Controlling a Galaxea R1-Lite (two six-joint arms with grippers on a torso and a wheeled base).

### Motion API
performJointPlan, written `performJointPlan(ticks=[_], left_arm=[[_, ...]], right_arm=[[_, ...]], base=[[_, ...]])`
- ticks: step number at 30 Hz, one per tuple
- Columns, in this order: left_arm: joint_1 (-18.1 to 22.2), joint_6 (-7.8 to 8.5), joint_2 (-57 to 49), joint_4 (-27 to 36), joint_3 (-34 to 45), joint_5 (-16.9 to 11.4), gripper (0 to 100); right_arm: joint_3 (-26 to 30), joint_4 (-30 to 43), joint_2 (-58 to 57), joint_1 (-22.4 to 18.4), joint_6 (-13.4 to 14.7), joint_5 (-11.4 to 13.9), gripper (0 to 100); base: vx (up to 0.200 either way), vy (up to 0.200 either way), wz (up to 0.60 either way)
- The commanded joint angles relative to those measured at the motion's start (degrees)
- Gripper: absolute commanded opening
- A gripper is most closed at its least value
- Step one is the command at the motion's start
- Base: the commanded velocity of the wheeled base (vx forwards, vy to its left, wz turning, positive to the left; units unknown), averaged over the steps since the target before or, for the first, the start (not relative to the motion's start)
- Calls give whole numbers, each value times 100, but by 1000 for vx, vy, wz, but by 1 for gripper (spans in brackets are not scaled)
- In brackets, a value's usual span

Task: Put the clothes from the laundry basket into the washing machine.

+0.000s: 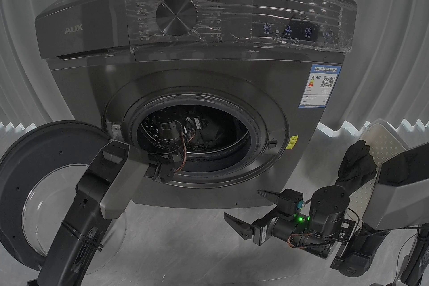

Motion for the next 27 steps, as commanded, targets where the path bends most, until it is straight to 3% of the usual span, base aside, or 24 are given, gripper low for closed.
performJointPlan(ticks=[1, 5, 10, 21, 27], left_arm=[[-15, -28, 28, -9, -6, 4, 100], [-50, -37, 10, -18, 98, 12, 100], [-112, -28, -324, -70, 959, 12, 100], [-912, -37, -2442, -861, 4642, 65, 100], [-1272, -37, -3295, -1556, 6092, 144, 100]], right_arm=[[12, -6, 9, 2, -1, 3, 100], [-6, -6, 9, -7, -1, -6, 100], [12, -6, 0, -15, -1, -6, 100], [29, 3, -88, -68, -1, -6, 100], [108, 12, -334, -86, -1, -15, 100]], base=[[0, 0, 0], [0, 0, 0], [0, 0, 0], [0, 0, 0], [0, 0, 0]])
